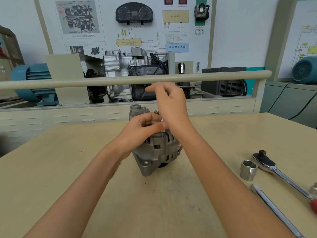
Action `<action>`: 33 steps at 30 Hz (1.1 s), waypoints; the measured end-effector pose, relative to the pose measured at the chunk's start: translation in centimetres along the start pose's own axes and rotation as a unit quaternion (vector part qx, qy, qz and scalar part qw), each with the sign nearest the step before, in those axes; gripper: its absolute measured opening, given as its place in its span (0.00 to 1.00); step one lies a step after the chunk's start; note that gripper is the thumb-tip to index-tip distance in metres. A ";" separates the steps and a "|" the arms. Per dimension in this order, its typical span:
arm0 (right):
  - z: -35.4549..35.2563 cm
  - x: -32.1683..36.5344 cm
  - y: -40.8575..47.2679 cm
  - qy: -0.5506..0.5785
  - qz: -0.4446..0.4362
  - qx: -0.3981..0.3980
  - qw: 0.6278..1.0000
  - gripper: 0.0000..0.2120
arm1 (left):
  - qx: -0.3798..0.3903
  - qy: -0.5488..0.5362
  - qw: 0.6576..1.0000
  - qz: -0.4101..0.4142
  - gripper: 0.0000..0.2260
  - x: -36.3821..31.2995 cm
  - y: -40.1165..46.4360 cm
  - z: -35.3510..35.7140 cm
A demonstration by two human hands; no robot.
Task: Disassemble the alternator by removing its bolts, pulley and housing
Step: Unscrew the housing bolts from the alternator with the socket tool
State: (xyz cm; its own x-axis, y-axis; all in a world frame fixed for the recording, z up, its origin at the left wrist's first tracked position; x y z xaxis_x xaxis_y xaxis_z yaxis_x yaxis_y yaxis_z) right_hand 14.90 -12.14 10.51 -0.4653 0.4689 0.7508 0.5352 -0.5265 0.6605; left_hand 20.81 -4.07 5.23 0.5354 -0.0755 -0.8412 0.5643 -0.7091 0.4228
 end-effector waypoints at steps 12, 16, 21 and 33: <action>0.5 -0.1 0.3 0.275 0.063 0.103 0.954 0.21 | 0.031 -0.024 0.999 -0.002 0.13 -0.6 -0.4 -0.2; 1.0 1.0 -0.8 -0.125 -0.125 0.002 0.984 0.14 | 0.006 -0.009 1.000 -0.001 0.17 -0.5 -0.3 -0.2; 1.2 1.4 -1.7 -0.497 -0.137 -0.068 0.854 0.12 | -0.027 0.032 0.999 -0.028 0.26 0.1 -0.1 -0.4; 1.3 1.4 -1.8 -0.453 -0.157 -0.049 0.876 0.14 | -0.018 0.028 0.999 -0.025 0.12 0.4 0.0 -0.5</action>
State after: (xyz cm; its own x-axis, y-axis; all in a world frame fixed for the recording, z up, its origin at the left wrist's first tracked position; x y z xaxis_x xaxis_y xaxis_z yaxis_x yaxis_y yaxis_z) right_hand 14.28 -9.62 10.37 0.1953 0.9486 0.2491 0.3966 -0.3087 0.8646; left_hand 21.35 -3.77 5.09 0.5392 -0.0002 -0.8422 0.6137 -0.6847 0.3931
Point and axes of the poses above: each hand's wrist, its own y-axis towards the middle knuckle, its own z-axis out of the palm, x = y × z, the point moved 3 cm from there along y, towards the middle knuckle, and after that the axes turned 1 degree about y, right-handed, at the moved point
